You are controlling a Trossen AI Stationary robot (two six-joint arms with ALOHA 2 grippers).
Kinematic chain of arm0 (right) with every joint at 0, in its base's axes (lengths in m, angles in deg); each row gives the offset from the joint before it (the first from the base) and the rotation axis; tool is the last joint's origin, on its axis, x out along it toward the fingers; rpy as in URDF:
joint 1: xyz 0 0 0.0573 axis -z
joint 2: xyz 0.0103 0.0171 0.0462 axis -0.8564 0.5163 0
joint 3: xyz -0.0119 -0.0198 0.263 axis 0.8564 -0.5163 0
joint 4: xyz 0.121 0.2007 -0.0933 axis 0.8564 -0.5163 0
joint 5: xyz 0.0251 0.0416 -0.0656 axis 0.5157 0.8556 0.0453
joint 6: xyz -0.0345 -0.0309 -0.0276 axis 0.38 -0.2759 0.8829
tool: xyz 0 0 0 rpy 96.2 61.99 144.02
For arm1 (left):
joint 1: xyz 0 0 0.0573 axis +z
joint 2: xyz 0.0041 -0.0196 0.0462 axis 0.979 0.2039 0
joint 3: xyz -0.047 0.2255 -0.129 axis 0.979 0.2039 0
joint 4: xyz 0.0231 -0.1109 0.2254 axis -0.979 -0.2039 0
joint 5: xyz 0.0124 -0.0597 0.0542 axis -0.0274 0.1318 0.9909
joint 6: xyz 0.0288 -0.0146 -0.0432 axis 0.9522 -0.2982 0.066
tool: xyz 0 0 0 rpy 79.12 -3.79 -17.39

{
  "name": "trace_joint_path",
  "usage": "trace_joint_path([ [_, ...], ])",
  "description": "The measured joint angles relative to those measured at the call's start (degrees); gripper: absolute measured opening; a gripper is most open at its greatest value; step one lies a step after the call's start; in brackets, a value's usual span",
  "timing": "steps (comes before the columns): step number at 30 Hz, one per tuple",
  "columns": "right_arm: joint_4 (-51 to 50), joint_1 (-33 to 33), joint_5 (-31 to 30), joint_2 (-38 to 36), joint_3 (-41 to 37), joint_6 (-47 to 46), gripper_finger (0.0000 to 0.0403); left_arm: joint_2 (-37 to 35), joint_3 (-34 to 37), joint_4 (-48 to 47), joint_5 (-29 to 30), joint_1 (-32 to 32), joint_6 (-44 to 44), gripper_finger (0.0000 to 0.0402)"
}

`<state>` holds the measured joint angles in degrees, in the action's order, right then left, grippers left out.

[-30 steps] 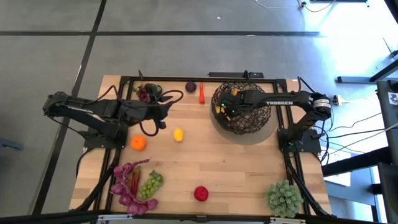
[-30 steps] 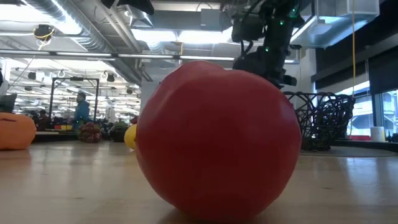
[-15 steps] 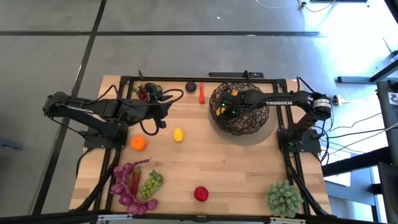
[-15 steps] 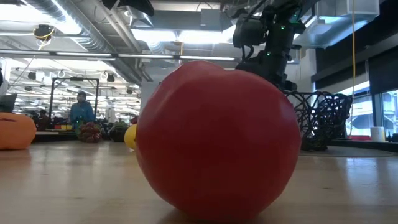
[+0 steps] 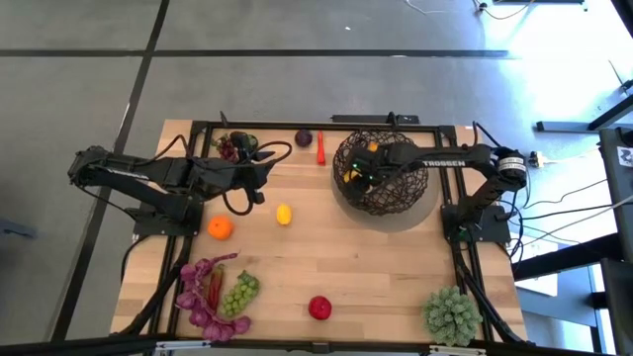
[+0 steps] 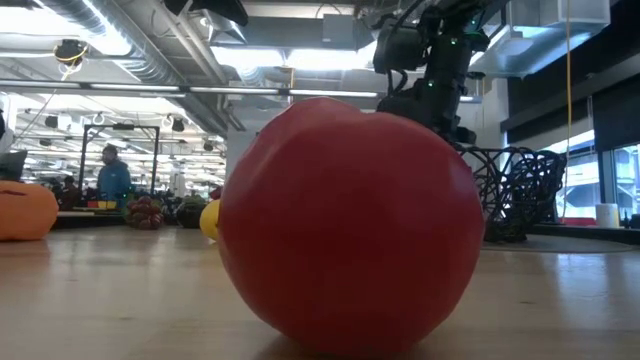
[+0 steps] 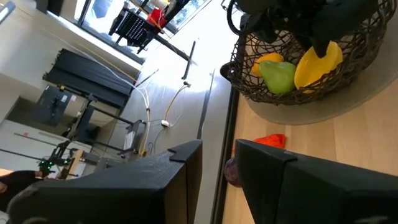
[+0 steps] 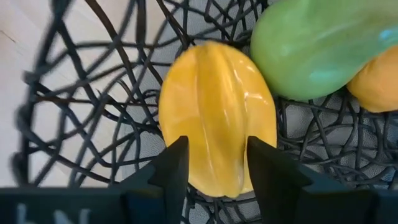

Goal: Build produce basket
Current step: Put the starfruit into the black wire basket, then put the mangosteen into the black wire basket

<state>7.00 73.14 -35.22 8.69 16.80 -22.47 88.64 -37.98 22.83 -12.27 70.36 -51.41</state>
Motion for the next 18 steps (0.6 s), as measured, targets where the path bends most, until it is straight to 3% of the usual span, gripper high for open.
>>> trace_joint_path([
  [12, -5.2, -0.2, -0.2, 0.0, 7.5, -0.1, 0.0156, 0.0, 0.0, -0.4, 0.0, 0.0, -6.0, 0.0088],
  [18, -7.0, -1.0, -0.6, 0.0, 14.9, 0.7, 0.0156, 0.0, 0.0, -5.5, -0.1, 0.1, -17.6, 0.0088],
])
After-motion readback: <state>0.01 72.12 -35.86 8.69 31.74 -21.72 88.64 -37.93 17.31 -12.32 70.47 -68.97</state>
